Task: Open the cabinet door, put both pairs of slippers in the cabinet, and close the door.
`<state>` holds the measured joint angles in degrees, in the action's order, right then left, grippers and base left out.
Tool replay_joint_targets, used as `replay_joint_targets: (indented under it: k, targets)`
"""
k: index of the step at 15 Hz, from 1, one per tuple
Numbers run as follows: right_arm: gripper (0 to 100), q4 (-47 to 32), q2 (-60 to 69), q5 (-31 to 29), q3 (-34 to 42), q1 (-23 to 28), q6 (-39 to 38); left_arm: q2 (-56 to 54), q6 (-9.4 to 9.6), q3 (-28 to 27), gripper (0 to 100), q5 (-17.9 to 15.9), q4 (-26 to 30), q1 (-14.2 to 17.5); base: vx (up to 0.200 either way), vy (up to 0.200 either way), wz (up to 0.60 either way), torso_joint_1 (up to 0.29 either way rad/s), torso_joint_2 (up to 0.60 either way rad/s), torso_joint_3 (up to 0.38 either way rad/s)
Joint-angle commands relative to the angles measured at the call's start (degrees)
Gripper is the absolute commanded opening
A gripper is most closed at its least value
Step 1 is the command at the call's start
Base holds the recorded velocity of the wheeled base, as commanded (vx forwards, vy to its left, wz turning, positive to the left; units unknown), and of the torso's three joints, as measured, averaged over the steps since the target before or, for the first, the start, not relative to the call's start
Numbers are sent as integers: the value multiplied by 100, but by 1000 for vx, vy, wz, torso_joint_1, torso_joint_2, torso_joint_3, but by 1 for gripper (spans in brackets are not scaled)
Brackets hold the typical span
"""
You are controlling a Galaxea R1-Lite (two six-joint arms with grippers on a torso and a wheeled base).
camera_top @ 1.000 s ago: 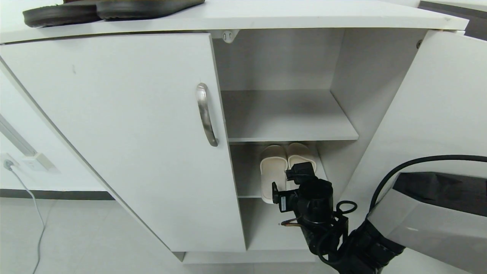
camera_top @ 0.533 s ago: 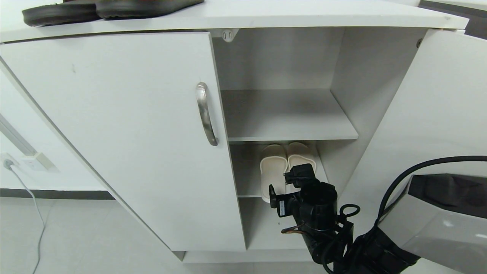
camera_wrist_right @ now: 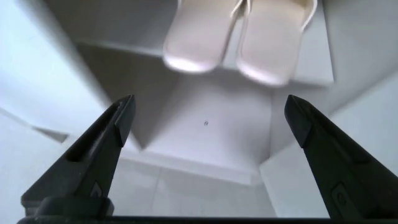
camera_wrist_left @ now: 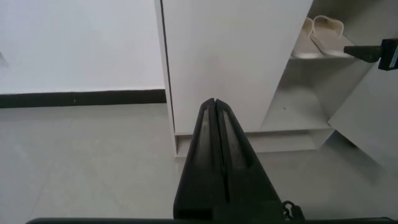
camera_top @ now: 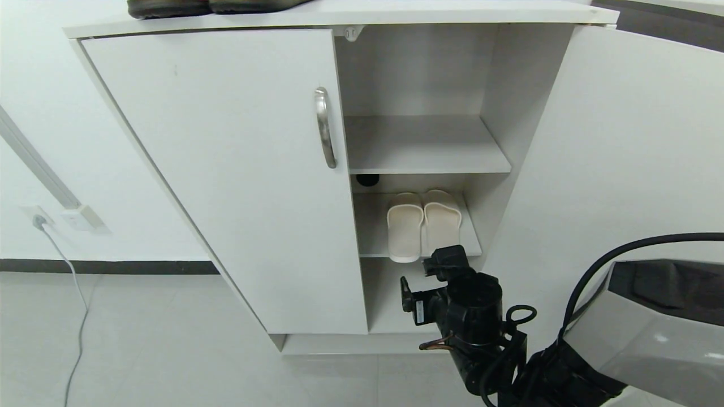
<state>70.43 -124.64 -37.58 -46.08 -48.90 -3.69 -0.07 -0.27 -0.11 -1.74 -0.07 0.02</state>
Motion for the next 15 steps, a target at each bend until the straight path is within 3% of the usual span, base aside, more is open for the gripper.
replay_joint_targets:
  k: [1,12,15]
  targets:
    - [100,-2,10,-3,-6,3,0,7,18,2,0,7,-1,6,0,0,0,0,0,0]
    - [100,15,159,-3,20,-6,35,7,-17,-7,0,-10,-1,6,0,0,0,0,0,0]
    - [100,15,168,-3,29,-6,35,7,-17,-7,0,-10,-1,6,0,0,0,2,-1,149]
